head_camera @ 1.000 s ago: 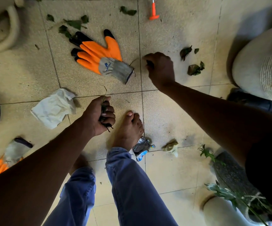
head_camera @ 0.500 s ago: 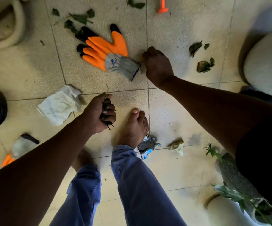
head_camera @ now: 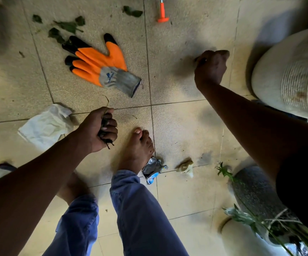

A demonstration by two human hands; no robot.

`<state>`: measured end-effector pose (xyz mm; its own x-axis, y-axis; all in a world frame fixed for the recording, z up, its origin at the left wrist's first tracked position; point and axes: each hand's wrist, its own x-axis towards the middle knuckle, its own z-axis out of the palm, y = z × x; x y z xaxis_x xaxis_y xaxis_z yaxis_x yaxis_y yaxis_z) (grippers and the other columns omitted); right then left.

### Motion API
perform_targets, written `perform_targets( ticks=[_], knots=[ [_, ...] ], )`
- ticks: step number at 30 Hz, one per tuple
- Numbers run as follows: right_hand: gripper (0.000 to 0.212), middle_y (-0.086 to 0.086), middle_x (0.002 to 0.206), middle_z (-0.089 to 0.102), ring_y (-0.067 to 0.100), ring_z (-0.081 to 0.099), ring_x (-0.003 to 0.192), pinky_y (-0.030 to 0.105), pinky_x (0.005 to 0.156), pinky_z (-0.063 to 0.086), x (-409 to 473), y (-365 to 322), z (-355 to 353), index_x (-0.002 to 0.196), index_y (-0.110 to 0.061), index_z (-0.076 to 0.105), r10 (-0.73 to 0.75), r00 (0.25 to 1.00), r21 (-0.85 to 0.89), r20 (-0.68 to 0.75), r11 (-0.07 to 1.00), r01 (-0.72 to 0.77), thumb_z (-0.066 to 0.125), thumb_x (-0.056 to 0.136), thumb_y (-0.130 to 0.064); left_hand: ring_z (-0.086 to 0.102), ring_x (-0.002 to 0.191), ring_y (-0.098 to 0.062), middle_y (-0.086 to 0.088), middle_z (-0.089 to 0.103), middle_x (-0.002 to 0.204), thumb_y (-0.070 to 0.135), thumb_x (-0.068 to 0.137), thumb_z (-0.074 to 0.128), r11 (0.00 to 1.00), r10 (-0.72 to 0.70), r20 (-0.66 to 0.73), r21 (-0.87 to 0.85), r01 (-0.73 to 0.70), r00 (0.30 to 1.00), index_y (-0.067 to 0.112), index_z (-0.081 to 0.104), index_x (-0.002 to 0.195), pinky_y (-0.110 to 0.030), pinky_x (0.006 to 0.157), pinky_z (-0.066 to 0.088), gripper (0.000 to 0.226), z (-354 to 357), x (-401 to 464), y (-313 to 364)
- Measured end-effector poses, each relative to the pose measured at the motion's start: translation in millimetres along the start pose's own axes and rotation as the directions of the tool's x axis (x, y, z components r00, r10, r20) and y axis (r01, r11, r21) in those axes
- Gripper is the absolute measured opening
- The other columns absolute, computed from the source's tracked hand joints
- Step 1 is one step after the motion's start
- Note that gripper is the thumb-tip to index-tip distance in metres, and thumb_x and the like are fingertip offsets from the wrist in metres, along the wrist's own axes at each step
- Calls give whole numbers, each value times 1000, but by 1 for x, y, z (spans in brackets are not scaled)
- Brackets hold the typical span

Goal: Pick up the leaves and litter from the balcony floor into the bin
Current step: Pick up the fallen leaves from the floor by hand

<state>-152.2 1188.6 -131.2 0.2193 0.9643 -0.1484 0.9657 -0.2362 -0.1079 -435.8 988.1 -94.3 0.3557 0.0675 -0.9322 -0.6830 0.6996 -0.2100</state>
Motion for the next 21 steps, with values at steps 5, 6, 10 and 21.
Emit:
perform_targets(
  ticks=[5,6,10,21],
  knots=[
    [18,3,106,62,13,56,78,34,72,55,-4,-4,5,105,-8,63,71,995,-10,76,997,-70,48,96,-3,19,36,-4,10,21,54,29,97,52,1000,-17,-27,2,17,999,27,30,60,-16,33,13,42,-4,1,-7],
    [22,9,116,60,17,56,85,30,70,50,-6,-3,3,107,-6,65,27,995,-40,99,999,-23,50,94,4,19,36,-4,10,21,54,29,97,52,1000,-23,-35,6,23,999,27,31,60,-16,34,12,42,-5,0,-9],
    [32,14,119,63,28,64,99,28,71,45,-5,6,6,111,-9,70,-33,989,-85,142,995,45,54,90,9,19,36,-4,10,21,54,29,97,52,999,-39,-40,10,39,998,27,31,60,-17,37,9,43,-8,-2,-11],
    [6,-1,88,72,15,67,78,15,70,48,-44,58,-22,92,-15,68,-6,990,139,143,990,-14,63,92,-18,20,36,-4,11,22,53,29,97,51,1000,-29,-12,-9,29,1000,28,28,61,-17,35,11,43,-10,-15,-3]
  ],
)
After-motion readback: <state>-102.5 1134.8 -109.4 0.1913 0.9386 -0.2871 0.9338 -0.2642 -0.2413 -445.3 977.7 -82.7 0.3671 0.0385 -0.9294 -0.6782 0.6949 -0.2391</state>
